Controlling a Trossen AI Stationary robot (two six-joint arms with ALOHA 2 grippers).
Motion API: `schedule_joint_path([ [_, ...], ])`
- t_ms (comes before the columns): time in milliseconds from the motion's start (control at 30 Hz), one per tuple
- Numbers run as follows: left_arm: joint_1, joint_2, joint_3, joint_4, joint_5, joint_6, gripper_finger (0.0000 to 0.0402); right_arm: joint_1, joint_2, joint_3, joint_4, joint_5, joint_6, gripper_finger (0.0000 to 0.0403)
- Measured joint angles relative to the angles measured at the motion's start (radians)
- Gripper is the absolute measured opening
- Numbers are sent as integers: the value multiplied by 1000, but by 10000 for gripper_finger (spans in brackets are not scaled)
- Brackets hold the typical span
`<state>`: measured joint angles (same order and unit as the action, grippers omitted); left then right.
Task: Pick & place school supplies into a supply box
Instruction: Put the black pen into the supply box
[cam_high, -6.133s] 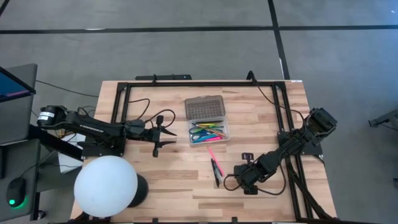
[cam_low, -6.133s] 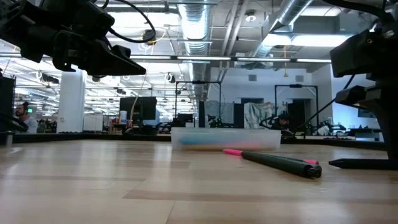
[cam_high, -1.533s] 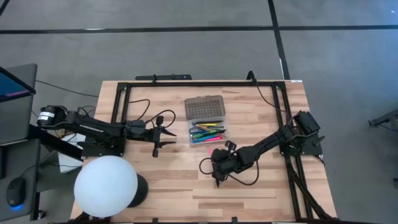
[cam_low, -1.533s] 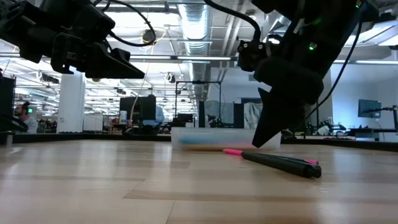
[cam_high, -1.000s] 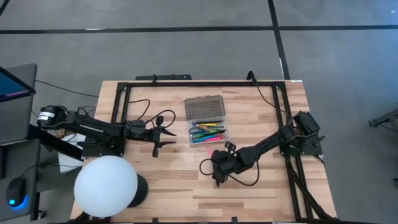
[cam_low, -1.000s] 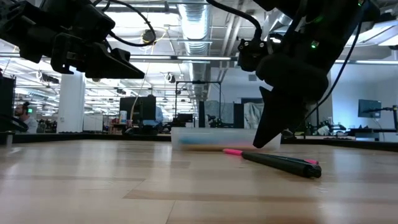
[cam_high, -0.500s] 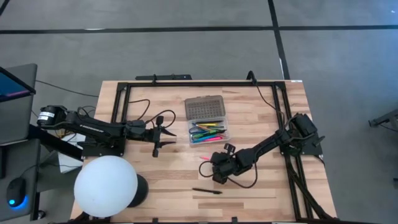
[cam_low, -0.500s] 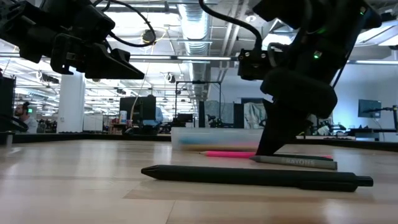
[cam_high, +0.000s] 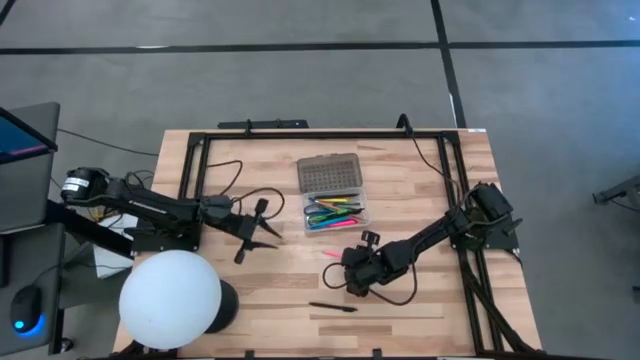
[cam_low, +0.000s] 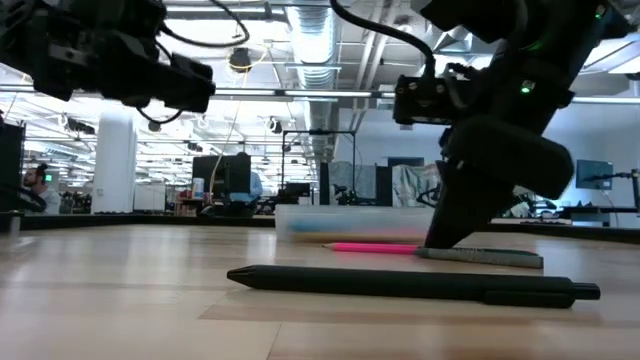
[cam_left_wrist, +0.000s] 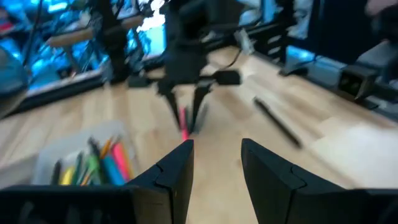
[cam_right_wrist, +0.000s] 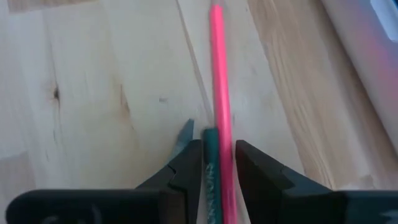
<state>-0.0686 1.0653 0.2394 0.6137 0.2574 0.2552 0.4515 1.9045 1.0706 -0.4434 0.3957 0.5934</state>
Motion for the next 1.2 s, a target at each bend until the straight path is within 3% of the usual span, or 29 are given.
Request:
schedule_joint_path([
  [300,-176,211,20,367,-137,38,129,20,-2,1,-81,47,29,90],
  [567,-232,536,221,388,-141,40,129,20,-5,2,-135,53,29,90],
  [700,-235,684,351,350,-133,45,129,20,-5,3,-164,53,35,90],
  [1000,-235,851,609,-1,-118,51,129,53,-5,2,-257,90,80,90],
  [1200,-236,866,650,-26,67,52,129,72,-9,-1,-318,116,129,90],
])
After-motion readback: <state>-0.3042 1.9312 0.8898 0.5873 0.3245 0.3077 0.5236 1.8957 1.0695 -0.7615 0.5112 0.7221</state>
